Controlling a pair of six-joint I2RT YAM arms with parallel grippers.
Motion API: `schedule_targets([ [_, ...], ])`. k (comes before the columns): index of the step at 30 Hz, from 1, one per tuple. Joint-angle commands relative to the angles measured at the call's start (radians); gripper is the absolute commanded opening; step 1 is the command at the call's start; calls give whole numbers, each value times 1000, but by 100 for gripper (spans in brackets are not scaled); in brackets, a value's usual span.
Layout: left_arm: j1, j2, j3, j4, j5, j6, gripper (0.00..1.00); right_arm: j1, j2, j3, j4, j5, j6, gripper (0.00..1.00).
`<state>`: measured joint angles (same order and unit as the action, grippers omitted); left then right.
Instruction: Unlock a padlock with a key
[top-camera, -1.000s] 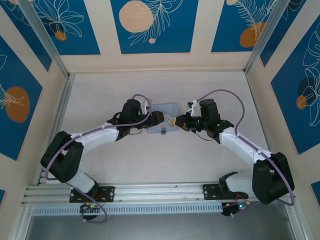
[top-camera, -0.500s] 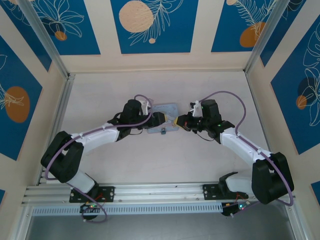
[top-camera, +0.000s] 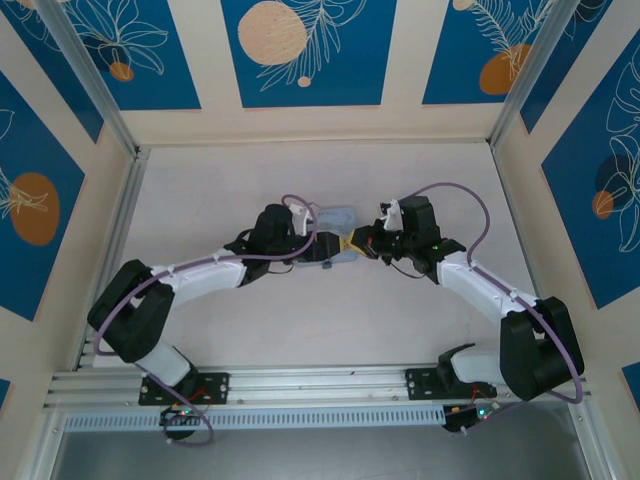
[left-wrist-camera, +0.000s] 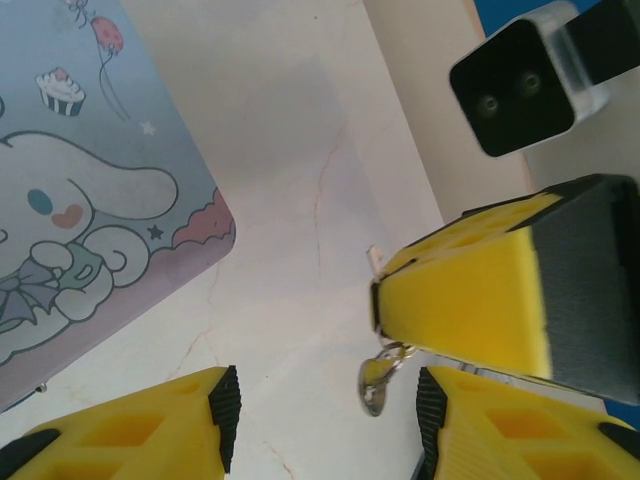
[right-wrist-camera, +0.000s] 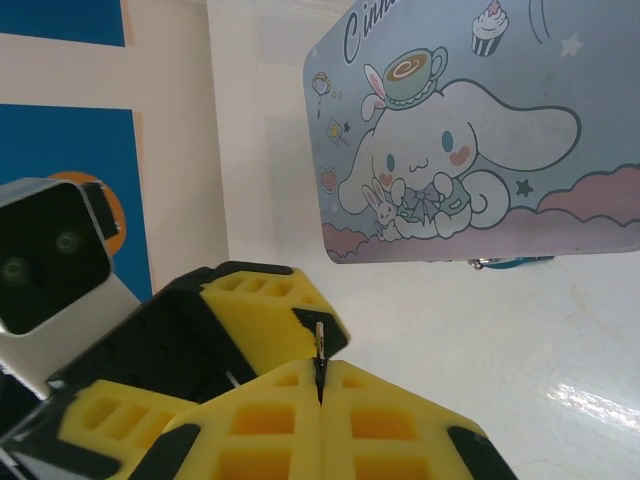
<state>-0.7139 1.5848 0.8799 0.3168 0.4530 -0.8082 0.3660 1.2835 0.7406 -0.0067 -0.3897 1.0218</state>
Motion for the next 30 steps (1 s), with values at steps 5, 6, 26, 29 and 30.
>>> schedule_targets([
  [5, -26, 52, 43, 51, 34, 18, 44, -4, -3, 28, 14, -18, 26, 0],
  [6, -27, 56, 45, 52, 36, 17, 43, -4, -3, 29, 15, -18, 25, 0],
  [26, -9, -32, 15, -58, -87, 104, 26, -44, -70, 8, -36, -11, 4, 0],
  [29, -9, -34, 17, -47, -70, 100, 34, -42, -70, 9, -30, -13, 8, 0],
  [30, -10, -33, 18, -41, -62, 100, 36, -43, -69, 9, -26, -15, 11, 0],
])
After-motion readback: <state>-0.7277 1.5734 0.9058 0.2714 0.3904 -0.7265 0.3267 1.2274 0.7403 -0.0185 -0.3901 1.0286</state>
